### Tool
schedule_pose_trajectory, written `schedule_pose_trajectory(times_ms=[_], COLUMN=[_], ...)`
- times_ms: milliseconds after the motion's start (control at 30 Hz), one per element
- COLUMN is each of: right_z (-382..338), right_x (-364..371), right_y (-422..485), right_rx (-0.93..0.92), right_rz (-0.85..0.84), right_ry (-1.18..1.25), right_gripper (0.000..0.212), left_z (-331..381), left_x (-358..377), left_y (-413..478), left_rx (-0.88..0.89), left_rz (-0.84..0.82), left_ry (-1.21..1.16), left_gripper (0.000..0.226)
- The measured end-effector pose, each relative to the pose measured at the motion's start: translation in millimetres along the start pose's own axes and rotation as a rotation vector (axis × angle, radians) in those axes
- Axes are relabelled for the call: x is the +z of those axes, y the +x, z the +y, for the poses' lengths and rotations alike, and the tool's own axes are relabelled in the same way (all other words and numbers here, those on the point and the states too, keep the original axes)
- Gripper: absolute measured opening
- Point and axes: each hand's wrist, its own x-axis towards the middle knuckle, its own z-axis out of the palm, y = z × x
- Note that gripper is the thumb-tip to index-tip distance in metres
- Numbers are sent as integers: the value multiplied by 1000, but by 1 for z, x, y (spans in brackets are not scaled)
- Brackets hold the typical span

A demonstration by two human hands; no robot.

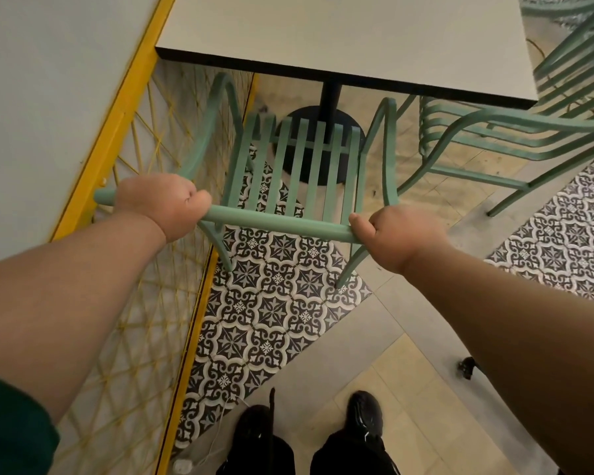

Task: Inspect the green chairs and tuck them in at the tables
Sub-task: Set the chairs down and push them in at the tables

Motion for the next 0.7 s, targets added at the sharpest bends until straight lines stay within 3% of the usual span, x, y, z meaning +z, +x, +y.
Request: schedule_pose_trajectory(times_ms=[133,233,333,500,700], right_z=[-1,2,9,48,142], right_x=[-7,-12,-14,-17,-11], right_y=[-7,-24,-64,-157,-245], right_rx=[-43,-83,-33,119,395], right_rz=[-12,5,159,196,172], right_ry=[38,147,277,274,311], right_gripper=[72,57,45,57,59], left_z=[19,38,54,92,180], left_x=[-15,-23,-36,-73,-95], left_y=[-7,-30,-69,-112,-116], left_rx=[-169,-195,50,319,520], left_rz=[-127,-181,-123,-76,-95], left_ry=[129,-8,-144,-417,-336], left_gripper=[44,48,50,49,46])
